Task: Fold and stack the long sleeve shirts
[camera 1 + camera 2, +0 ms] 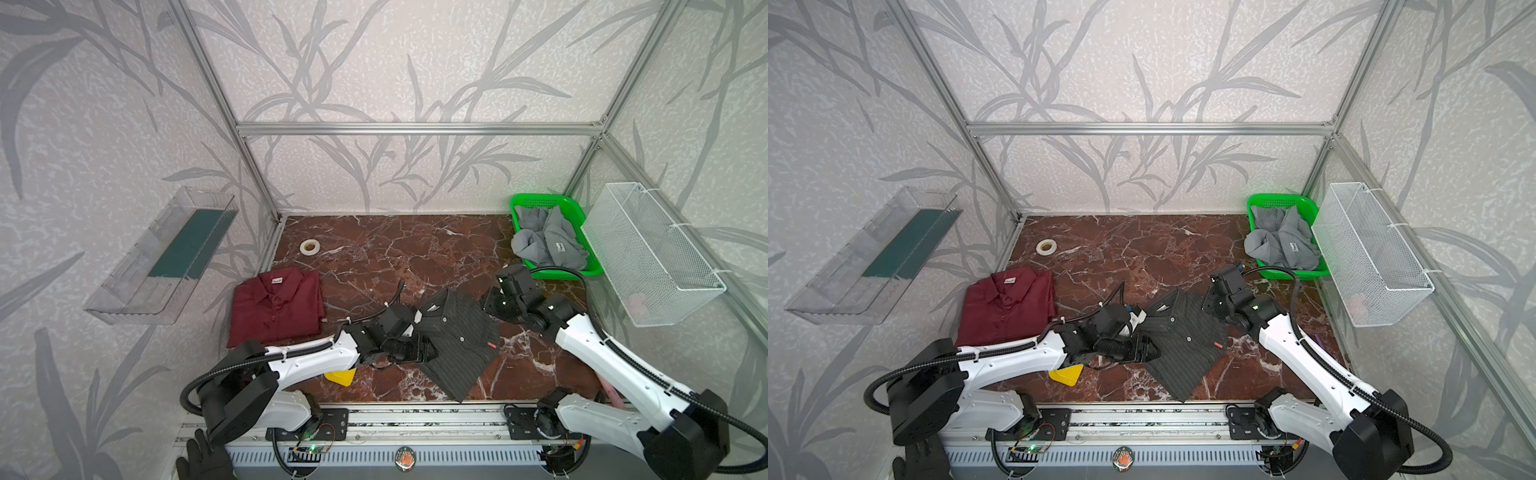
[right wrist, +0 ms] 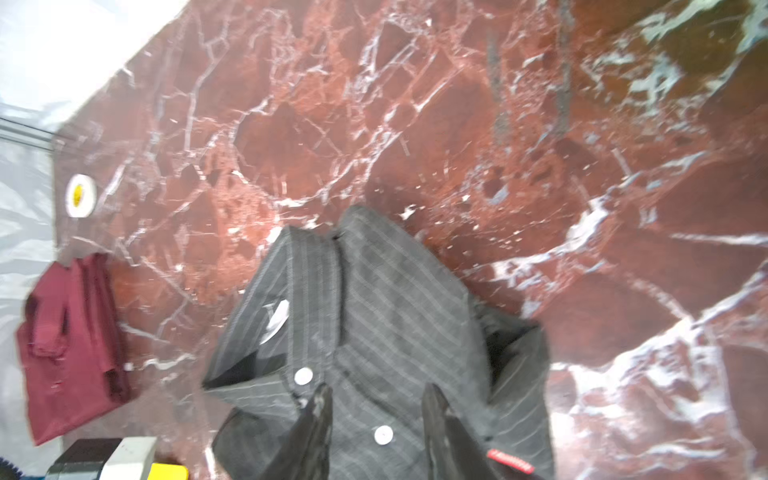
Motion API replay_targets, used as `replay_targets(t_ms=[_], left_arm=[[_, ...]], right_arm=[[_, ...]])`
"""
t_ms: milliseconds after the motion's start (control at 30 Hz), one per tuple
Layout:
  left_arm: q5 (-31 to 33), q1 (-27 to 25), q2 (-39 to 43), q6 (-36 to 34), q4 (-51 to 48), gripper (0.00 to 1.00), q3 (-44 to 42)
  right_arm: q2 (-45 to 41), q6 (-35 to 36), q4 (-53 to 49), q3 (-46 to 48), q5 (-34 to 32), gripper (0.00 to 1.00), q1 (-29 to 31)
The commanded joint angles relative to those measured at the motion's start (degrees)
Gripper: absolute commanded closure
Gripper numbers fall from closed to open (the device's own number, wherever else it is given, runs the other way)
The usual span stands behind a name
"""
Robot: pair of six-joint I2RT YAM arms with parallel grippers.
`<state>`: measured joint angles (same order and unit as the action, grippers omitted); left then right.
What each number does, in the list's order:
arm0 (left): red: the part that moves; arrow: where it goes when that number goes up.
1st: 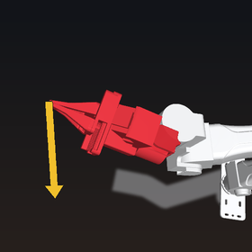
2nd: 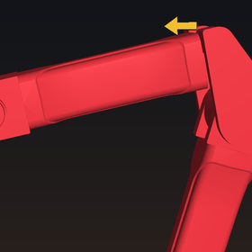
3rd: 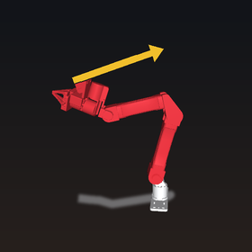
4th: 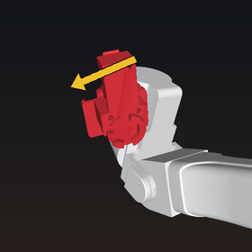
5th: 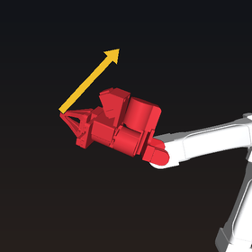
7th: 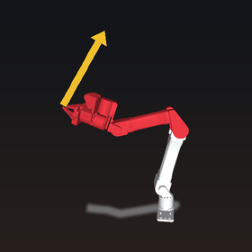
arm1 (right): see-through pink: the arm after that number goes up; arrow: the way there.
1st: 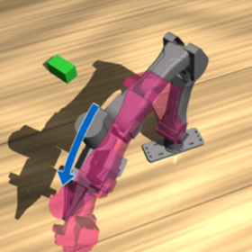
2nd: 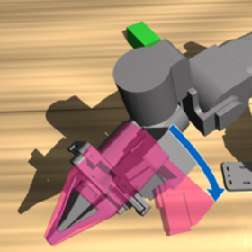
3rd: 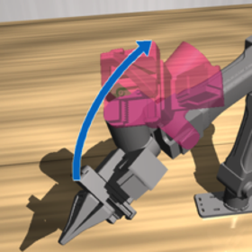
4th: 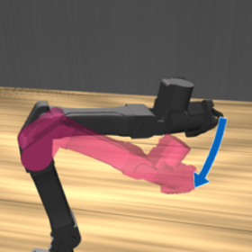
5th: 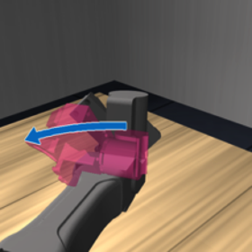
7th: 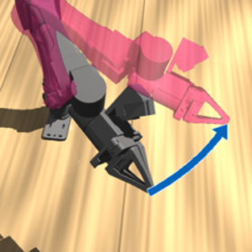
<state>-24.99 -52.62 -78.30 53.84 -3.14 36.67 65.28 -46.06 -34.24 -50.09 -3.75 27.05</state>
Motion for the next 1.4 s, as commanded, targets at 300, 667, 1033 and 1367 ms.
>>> replay_targets(t_ms=[300, 667, 1033, 1367], left_arm=[[1.15, 6.36, -3.3, -3.0, -3.53, 0.37, -0.77], [-1.33, 15.06, -7.95, -10.78, -9.05, 0.38, 6.31], [-6.51, 23.49, -13.21, -13.48, -8.91, 0.39, 14.61], [-1.42, 21.25, 1.42, -12.9, -20.59, 0.38, 13.55]], right_arm=[[13.62, 8.84, 0.49, 5.27, 7.58, 0.71, -3.76], [7.45, 3.34, 1.02, 13.48, 11.41, 0.73, -1.56], [1.48, -8.07, -0.22, 12.7, 8.01, 0.7, 14.32], [-3.02, -4.39, -10.52, 7.75, 1.36, 0.66, 14.44]])
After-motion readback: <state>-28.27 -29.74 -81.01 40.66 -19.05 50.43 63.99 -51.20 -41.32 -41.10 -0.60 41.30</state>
